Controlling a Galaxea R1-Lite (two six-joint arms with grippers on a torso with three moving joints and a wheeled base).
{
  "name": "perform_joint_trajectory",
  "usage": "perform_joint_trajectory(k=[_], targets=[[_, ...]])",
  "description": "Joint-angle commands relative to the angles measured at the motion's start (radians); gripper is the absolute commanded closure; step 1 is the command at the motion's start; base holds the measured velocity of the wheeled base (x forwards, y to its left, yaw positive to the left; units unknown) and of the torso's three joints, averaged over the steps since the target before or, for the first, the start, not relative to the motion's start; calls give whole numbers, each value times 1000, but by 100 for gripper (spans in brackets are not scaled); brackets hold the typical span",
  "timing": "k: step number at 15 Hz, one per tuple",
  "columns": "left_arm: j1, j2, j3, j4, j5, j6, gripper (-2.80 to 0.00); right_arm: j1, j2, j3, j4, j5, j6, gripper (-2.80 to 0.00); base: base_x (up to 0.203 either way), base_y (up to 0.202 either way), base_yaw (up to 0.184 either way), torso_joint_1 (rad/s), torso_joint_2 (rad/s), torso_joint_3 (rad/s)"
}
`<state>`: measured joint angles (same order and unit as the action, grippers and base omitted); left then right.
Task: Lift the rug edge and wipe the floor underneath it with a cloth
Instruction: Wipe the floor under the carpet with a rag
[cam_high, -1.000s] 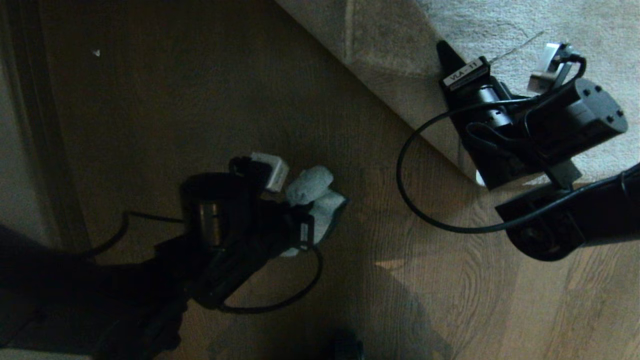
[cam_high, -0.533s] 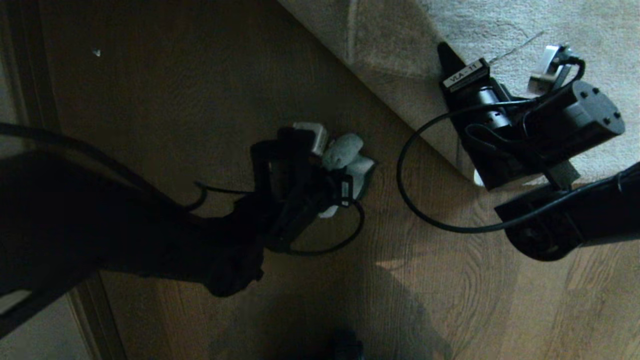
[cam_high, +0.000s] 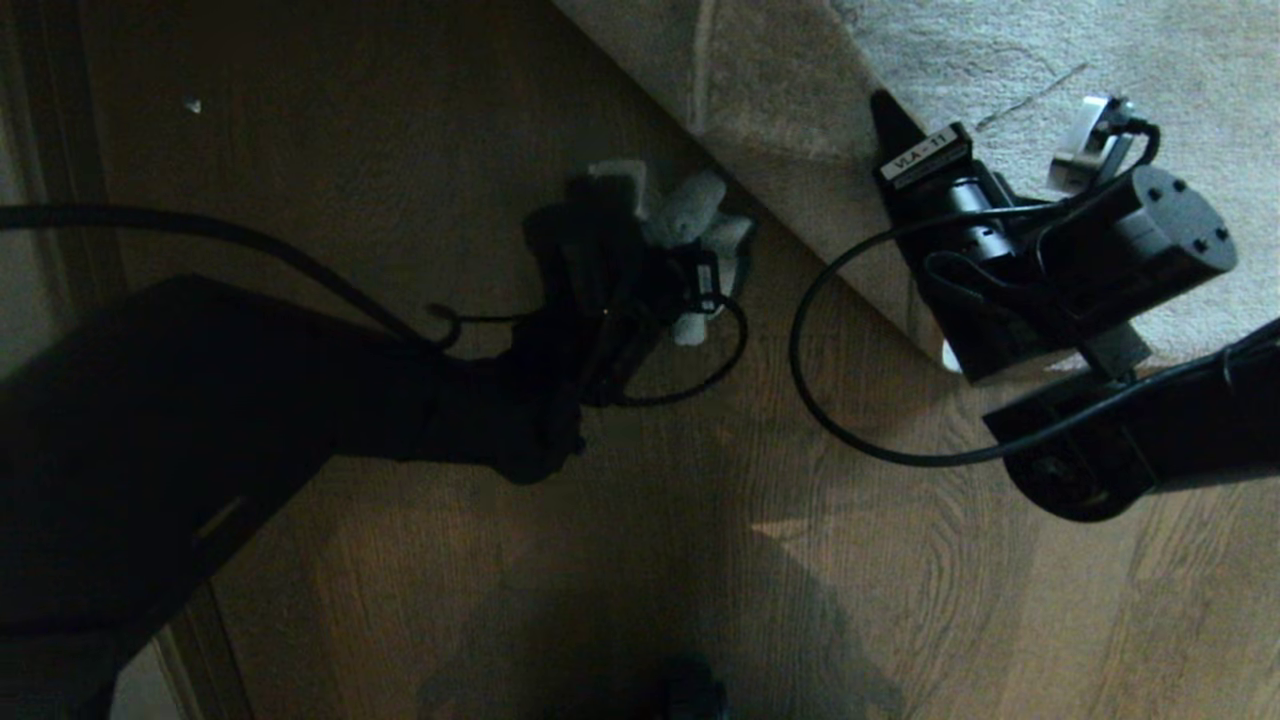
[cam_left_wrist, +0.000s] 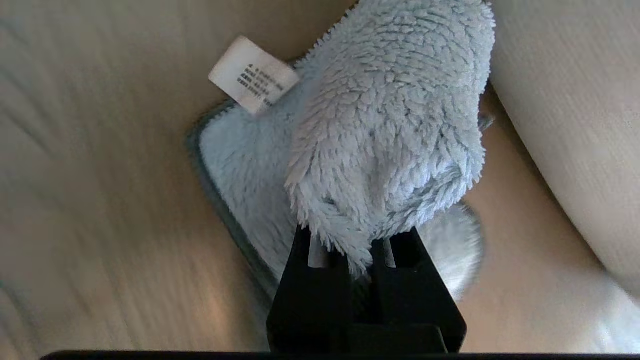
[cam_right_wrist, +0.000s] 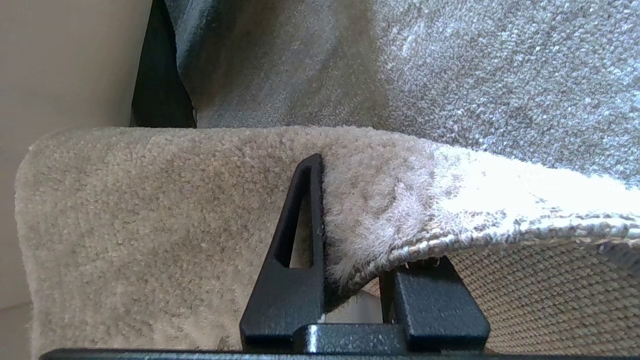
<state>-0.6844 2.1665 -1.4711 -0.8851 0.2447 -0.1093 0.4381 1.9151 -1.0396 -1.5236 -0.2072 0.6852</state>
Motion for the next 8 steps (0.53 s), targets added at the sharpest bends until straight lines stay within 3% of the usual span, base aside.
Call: perform_joint_trajectory(k=[1,8], targets=[[58,31,-66,-4,4,0,0,1,2,3,-46,-1,2,0,0,0,0,0,0,0],[255,-18,-83,-4,4,2,0,2,1,1,-46,0,0,0,0,0,0,0,0,0]])
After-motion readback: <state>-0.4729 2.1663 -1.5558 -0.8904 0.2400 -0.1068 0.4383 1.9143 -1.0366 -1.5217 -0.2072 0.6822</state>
